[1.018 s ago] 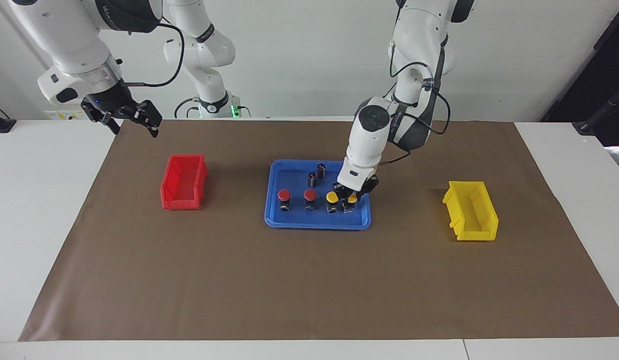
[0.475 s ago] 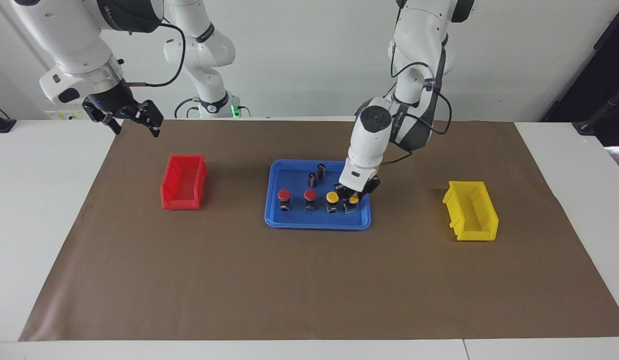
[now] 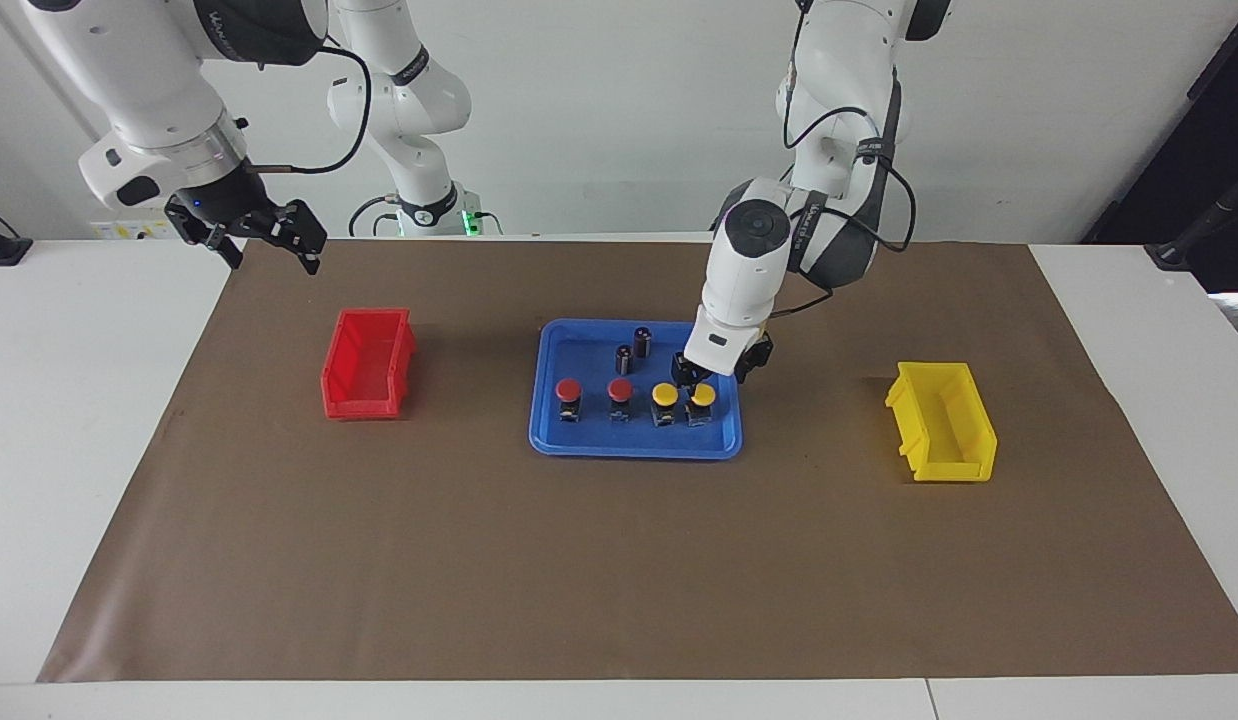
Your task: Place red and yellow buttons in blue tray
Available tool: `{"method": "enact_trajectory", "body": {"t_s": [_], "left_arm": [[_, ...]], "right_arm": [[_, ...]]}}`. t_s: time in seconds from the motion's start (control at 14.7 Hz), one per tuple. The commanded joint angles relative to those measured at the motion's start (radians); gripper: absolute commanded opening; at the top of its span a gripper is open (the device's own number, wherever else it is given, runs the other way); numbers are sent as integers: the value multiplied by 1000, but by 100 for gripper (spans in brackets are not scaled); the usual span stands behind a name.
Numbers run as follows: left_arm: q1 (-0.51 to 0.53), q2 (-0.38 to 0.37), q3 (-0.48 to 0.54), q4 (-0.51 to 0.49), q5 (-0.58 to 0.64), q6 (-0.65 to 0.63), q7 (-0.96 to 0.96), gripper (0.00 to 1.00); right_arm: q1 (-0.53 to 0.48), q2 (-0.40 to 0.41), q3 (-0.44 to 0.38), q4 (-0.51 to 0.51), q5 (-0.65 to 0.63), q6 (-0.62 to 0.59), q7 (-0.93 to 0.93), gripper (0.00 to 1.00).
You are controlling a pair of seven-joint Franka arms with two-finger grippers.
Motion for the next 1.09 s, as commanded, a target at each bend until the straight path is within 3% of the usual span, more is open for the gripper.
{"method": "enact_trajectory", "body": {"t_s": [0.0,0.2,0.48,0.75,1.02], "left_arm": [[31,-79,6,-2,8,-87,38,100],[120,-146,10,41,5,-239,187,100],[319,-274,13,78,-1,-395,509,100],[491,-265,14,231,-1,-575,750,100],[553,-265,14,247,-1,-577,813,100]], "right_arm": [[1,-25,2,-27,0,0,-10,100],[-1,-25,2,-27,0,-2,-10,100],[1,-25,2,-27,0,-2,-10,100],[1,-24,2,-27,0,0,-10,100],[1,-25,2,-27,0,0,-10,100]]}}
